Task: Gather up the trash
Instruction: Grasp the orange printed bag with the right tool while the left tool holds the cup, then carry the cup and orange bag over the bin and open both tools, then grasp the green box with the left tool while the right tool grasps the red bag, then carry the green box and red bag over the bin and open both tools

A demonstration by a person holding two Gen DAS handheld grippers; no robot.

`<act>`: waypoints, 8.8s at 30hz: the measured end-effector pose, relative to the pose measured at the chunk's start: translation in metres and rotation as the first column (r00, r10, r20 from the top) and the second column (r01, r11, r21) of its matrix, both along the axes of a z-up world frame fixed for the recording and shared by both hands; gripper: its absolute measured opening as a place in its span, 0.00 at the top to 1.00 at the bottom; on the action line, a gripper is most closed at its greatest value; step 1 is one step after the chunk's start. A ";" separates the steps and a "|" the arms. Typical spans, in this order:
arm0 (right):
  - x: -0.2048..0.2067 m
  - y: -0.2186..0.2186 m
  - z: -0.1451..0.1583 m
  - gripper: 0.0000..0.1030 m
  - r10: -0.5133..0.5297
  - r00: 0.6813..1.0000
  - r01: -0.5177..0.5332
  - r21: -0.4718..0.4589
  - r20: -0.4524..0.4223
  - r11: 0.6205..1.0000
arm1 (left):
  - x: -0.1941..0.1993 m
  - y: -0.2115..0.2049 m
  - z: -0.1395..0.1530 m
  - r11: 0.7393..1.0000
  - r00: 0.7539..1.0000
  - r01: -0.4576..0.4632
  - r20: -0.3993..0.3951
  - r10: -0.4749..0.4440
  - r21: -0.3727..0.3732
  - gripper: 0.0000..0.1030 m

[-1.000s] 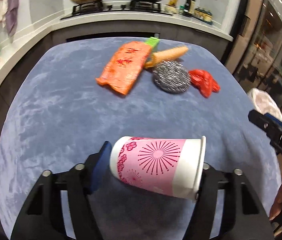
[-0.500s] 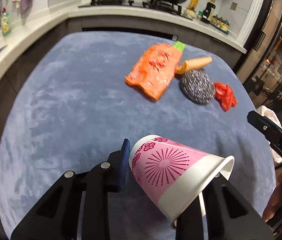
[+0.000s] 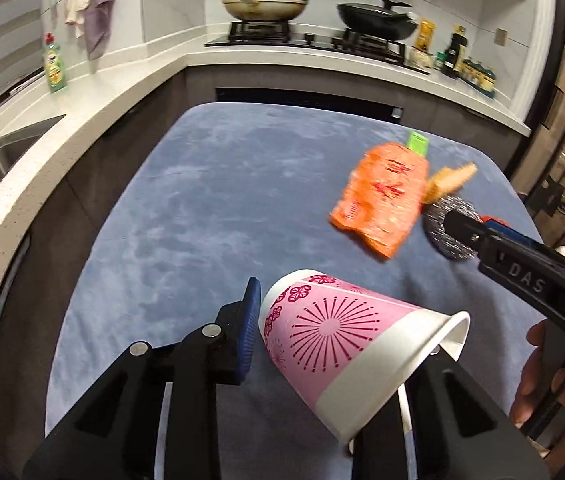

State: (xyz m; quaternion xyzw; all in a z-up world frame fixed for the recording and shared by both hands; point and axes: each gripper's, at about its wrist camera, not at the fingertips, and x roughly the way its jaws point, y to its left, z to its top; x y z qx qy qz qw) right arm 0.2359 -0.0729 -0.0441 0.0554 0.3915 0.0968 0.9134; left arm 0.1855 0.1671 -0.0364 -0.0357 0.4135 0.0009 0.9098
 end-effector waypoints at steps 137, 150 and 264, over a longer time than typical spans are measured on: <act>-0.068 -0.159 0.019 0.42 -0.249 0.966 0.250 0.002 0.073 0.968 | 0.043 -0.149 0.011 0.991 0.990 0.134 0.042 -0.135 0.027 0.31; -0.008 -0.125 -0.017 0.42 -0.212 0.977 0.212 -0.003 0.015 0.977 | 0.089 -0.104 0.003 0.998 0.998 0.055 0.041 -0.056 0.027 0.25; -0.167 -0.416 0.014 0.44 -0.645 0.757 0.644 0.054 0.104 0.764 | -0.031 -0.451 0.023 0.771 0.771 0.636 0.019 -0.636 -0.038 0.48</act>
